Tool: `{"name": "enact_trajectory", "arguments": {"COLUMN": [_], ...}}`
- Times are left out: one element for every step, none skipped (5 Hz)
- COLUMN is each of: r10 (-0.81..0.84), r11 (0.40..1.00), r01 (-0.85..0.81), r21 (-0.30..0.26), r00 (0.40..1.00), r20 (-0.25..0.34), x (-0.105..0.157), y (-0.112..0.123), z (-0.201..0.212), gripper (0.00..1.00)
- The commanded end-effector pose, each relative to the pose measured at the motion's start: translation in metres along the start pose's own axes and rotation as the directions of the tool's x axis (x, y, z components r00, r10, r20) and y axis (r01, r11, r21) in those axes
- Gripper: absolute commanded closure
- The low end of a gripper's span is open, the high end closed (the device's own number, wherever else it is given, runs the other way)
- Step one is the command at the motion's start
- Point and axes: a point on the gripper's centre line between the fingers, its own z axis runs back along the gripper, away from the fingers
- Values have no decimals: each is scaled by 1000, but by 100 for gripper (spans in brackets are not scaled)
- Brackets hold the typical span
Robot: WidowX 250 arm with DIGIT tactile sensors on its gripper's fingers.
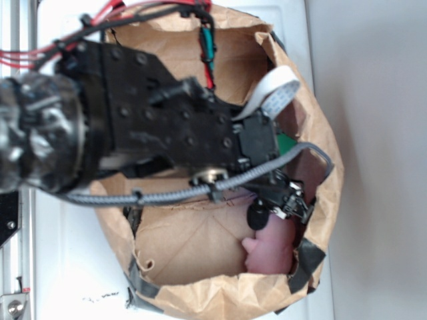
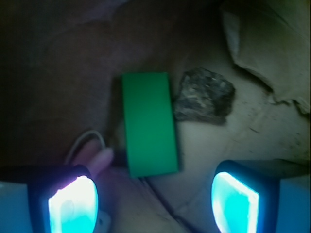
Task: Grab the green block.
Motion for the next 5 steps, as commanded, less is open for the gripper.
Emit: {"name": "enact_trajectory", "arguments": {"r10": [-11, -3, 11, 5, -9], "r11": [1000, 1000, 999, 999, 997], "r01": [12, 2, -15, -11, 0], "r21": [-17, 15, 45, 51, 77], "r00": [998, 997, 995, 994, 993], "r20": [61, 79, 96, 108, 116], "x": [17, 24, 22, 28, 35], "y": [-23, -21, -11, -12, -11], "z": [-15, -26, -29, -36, -45], "gripper": [0, 0, 0, 0, 0]}}
